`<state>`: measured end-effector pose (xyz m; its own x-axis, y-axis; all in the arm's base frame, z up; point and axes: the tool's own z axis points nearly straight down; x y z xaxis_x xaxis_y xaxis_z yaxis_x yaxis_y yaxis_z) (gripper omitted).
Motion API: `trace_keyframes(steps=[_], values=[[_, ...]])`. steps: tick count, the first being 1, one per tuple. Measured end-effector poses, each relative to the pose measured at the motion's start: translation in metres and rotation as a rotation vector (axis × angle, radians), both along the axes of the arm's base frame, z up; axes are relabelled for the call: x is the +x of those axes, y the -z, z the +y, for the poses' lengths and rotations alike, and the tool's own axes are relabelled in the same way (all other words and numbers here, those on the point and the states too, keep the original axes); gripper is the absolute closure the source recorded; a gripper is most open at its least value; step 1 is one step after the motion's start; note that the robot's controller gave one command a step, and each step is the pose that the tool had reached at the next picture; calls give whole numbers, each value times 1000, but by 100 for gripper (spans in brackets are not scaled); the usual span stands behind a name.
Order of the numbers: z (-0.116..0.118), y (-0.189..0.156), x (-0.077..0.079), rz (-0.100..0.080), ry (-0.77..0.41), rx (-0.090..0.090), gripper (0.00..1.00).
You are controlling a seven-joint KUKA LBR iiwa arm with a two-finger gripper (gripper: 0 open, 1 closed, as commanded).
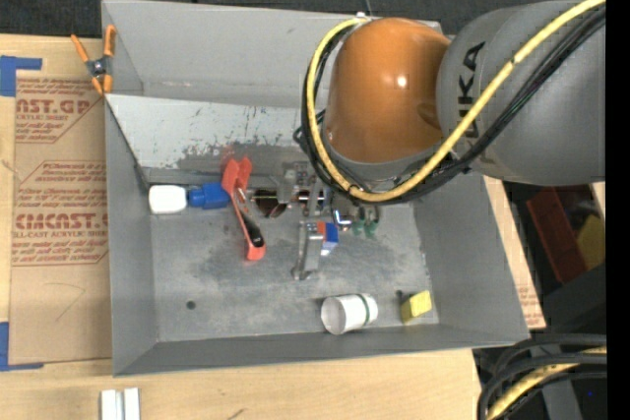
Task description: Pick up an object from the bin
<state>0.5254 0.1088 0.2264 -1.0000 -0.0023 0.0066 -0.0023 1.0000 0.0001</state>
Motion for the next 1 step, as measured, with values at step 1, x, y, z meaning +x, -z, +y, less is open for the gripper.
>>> trace_keyframes(steps=[1], values=[[0, -5, 1, -8, 1, 1, 0]])
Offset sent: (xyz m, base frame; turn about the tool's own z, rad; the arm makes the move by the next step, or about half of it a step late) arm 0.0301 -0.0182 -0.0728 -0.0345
